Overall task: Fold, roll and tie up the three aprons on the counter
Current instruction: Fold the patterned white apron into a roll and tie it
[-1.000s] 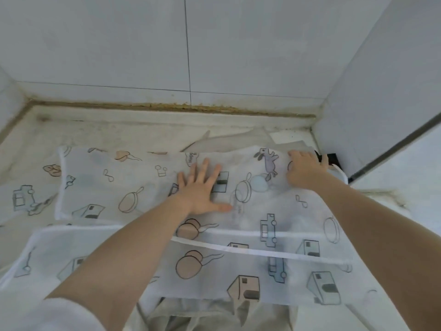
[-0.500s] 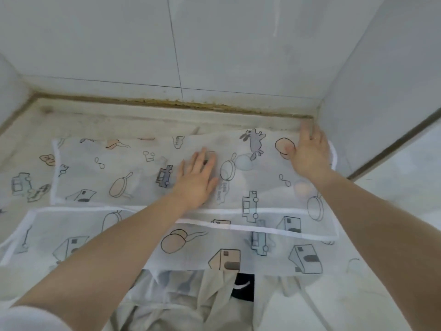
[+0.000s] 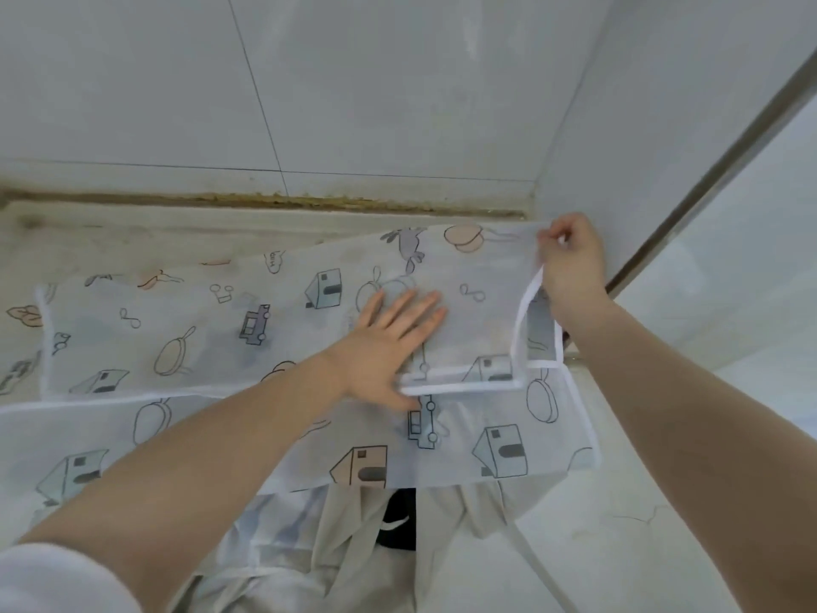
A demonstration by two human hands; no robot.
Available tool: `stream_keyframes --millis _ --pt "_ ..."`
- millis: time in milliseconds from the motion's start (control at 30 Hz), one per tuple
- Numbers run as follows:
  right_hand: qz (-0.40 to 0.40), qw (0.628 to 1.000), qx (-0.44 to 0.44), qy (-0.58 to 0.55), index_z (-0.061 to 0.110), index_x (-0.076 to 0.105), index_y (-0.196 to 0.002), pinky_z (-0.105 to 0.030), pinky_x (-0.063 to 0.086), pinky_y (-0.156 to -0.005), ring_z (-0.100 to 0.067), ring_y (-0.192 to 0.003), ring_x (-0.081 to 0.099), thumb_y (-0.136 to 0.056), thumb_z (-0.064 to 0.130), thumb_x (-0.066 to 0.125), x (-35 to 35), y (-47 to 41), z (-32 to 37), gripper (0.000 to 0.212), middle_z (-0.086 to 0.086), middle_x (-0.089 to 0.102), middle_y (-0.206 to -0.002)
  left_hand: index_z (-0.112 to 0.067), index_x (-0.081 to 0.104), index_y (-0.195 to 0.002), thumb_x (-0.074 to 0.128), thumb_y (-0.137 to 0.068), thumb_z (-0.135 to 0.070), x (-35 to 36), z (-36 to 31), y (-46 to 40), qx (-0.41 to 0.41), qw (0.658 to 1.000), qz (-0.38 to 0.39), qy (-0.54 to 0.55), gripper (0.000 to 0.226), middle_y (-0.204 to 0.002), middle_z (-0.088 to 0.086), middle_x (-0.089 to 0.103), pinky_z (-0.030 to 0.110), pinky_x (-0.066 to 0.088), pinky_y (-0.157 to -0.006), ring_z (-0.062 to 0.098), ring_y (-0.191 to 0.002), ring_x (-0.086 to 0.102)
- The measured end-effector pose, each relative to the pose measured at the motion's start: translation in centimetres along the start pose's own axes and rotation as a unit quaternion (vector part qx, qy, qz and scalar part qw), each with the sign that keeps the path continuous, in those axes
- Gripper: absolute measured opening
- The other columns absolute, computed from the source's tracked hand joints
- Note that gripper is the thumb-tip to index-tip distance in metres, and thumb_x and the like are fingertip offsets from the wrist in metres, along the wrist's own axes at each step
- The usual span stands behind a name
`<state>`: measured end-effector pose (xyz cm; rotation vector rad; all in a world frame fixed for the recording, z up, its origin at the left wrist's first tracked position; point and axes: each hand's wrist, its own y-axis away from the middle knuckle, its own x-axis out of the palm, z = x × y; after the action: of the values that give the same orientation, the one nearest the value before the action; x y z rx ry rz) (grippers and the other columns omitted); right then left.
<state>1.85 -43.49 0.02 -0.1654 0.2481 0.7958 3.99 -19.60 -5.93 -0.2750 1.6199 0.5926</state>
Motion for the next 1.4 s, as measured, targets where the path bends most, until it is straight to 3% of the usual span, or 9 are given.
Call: stream_keyframes --millis 100,200,267,367,500,700,867,1100,1400 --pt "0.024 0.994 -0.057 0.094 0.03 0.059 -0.095 -0.025 0.046 -0.087 -0.014 -0.099 0.055 -0.092 0.008 0.044 0.8 -1.5 0.8 0.027 0.008 0.06 -0.108 -0.024 -0.028 -0.138 0.004 -0.08 -0.064 0.6 0.8 0.6 -0.048 0.998 -0.047 0.012 0.077 -0.15 -0.001 -0.031 0.048 -0.013 -0.114 0.024 -0.142 -0.022" --pt "0.092 0.924 -0.07 0.364 0.011 0.038 -0.139 -0.034 0.016 -0.115 -0.031 -0.143 0.014 -0.091 0.006 0.046 1.4 -1.2 0.7 0.048 -0.014 0.01 -0.156 -0.025 -0.008 -0.149 0.0 -0.088 -0.052 0.8 1.2 0.4 -0.119 0.987 -0.084 0.062 0.068 -0.158 0.001 -0.015 0.043 -0.009 -0.114 0.025 -0.145 -0.009" --pt "0.094 0.859 -0.172 0.472 0.012 0.036 -0.14 -0.041 0.016 -0.114 -0.035 -0.144 0.008 -0.088 0.007 0.05 1.7 1.0 0.6 0.054 -0.017 0.001 -0.157 -0.025 0.0 -0.151 0.01 -0.096 -0.046 1.1 0.9 -0.4 -0.127 0.986 -0.084 0.06 0.059 -0.158 0.0 -0.01 0.043 -0.005 -0.115 0.026 -0.146 -0.006" --pt "0.249 0.791 -0.325 0.455 0.012 0.054 -0.125 -0.042 0.033 -0.106 -0.032 -0.134 0.031 -0.091 0.009 0.048 2.6 4.7 -0.3 0.034 -0.012 0.027 -0.151 -0.025 0.0 -0.151 0.017 -0.101 -0.043 1.4 0.2 -2.1 -0.137 0.985 -0.022 0.103 0.056 -0.158 -0.001 -0.011 0.04 -0.006 -0.116 0.024 -0.145 -0.01" --pt "0.426 0.675 -0.325 0.508 0.015 0.053 -0.126 -0.035 0.037 -0.095 -0.024 -0.118 0.046 -0.097 0.032 0.045 4.2 7.3 -2.5 0.035 -0.005 0.043 -0.135 -0.012 0.007 -0.15 0.034 -0.1 -0.034 1.5 0.9 -1.7 -0.086 0.979 -0.02 0.182 0.062 -0.159 0.006 0.0 0.035 0.002 -0.118 0.022 -0.146 0.0" --pt "0.42 0.672 -0.264 0.55 0.019 0.045 -0.131 -0.038 0.034 -0.099 -0.027 -0.118 0.048 -0.098 0.042 0.037 6.4 8.4 -3.0 0.041 -0.006 0.043 -0.135 -0.006 0.064 -0.104 0.036 -0.086 -0.036 2.7 3.6 5.2 -0.064 0.986 -0.128 0.088 0.045 -0.105 0.012 0.063 0.041 0.054 -0.073 0.032 -0.091 0.064" --pt "0.424 0.697 -0.214 0.536 0.032 0.028 -0.144 -0.05 0.01 -0.114 -0.026 -0.141 0.019 -0.097 0.048 0.035 8.5 9.8 -3.2 0.05 -0.006 0.021 -0.153 -0.015 0.046 -0.127 0.033 -0.1 -0.037 4.7 5.9 7.9 -0.184 0.978 -0.037 0.095 0.037 -0.126 0.004 0.045 0.033 0.036 -0.092 0.022 -0.113 0.044" --pt "0.418 0.682 -0.267 0.537 0.015 0.057 -0.109 -0.035 0.036 -0.098 -0.026 -0.112 0.043 -0.092 0.039 0.052 11.2 11.1 -1.8 0.03 -0.006 0.046 -0.122 -0.014 0.041 -0.131 0.03 -0.101 -0.036 5.7 7.0 9.1 -0.246 0.968 -0.018 0.049 0.039 -0.142 0.002 0.033 0.037 0.029 -0.104 0.025 -0.129 0.032" --pt "0.378 0.624 -0.343 0.592 0.02 0.041 -0.135 -0.042 0.003 -0.117 -0.027 -0.143 0.01 -0.095 0.028 0.046 14.7 11.6 -1.4 0.041 -0.007 0.016 -0.155 -0.017 0.016 -0.148 0.033 -0.099 -0.041 6.5 11.1 10.2 -0.244 0.969 -0.021 0.033 0.057 -0.159 0.002 0.0 0.036 0.0 -0.117 0.021 -0.145 0.002"
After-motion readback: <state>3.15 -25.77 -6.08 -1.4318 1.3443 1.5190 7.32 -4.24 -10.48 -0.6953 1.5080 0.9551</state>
